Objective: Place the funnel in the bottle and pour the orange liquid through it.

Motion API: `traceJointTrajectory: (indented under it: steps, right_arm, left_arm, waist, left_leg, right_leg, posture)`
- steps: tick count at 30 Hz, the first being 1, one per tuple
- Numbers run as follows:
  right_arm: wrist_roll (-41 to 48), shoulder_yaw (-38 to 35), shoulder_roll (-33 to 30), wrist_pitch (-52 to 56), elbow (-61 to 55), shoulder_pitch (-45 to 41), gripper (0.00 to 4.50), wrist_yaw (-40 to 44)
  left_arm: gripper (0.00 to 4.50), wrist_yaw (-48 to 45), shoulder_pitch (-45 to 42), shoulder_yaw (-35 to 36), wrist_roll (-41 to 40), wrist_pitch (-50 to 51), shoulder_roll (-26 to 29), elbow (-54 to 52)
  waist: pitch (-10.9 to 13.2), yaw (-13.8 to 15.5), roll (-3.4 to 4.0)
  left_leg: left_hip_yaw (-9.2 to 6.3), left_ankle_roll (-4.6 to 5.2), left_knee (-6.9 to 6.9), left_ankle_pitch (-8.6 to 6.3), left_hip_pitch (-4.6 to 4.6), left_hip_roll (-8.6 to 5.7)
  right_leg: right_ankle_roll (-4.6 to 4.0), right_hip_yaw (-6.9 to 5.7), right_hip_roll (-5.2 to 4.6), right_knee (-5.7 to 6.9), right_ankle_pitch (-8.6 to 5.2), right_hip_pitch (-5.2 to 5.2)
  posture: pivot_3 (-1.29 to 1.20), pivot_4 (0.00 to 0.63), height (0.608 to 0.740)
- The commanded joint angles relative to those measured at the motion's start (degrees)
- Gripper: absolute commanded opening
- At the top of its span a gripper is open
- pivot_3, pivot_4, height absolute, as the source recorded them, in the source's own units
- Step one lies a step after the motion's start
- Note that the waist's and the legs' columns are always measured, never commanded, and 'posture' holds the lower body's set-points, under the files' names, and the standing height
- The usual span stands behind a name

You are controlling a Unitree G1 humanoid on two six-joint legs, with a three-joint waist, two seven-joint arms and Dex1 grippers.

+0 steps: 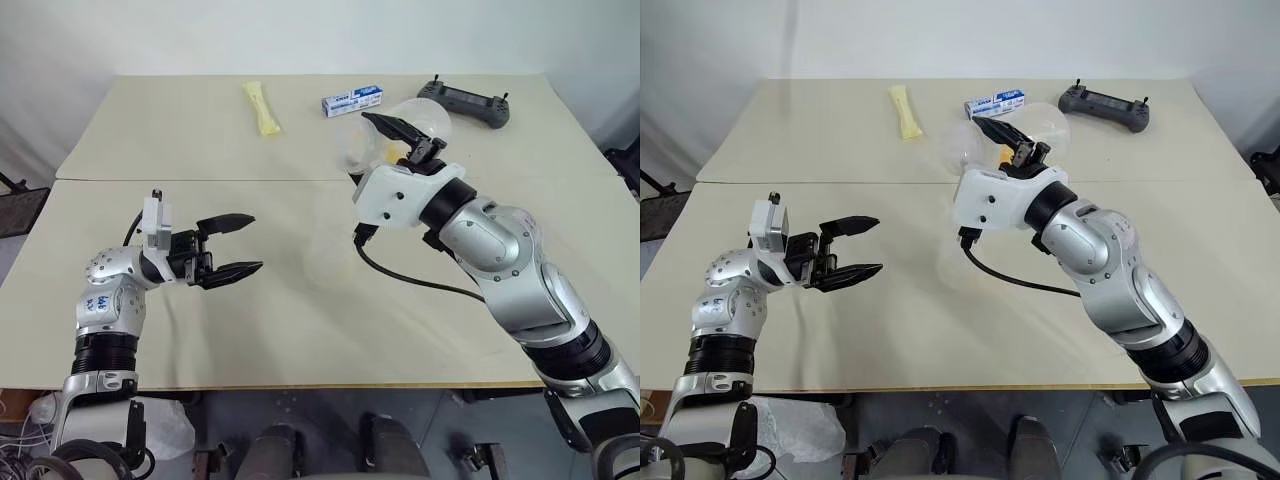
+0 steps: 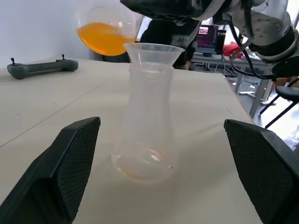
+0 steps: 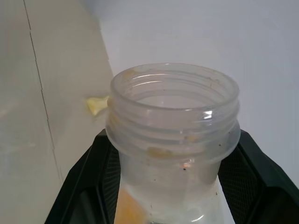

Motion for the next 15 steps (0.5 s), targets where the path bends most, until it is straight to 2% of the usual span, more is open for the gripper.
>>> traceJointTrajectory:
  steps: [1,15]
  right_arm:
    - [-3.88,-1.62,0.23,-3.44,0.83,-1.53,2.45,-0.24]
    - [-12.92,-3.84,-1.09,-13.46,5.30,-0.09,2.45,-0.81]
  left_arm:
    - [4.50,0.07,-0.41,1.26,-1.17,0.16,0.74,-1.85]
    - [4.50,0.19,-1.58,0.43,-0.92,0.37,-0.31,-1.42]
  waist:
    - [0.00,0.00,0.00]
    - [0.00,-0.17,0.00]
  left_leg:
    - [-0.01,0.00,0.00,0.00,0.00,0.00]
    - [-0.01,-0.01,0.00,0.00,0.00,0.01]
  right_leg:
    - [0.00,-0.01,0.00,0.01,0.00,0.00]
    - [0.00,-0.03,0.00,0.02,0.00,0.00]
  posture:
    - [0.00,0.150,0.740]
    - [0.00,0.150,0.740]
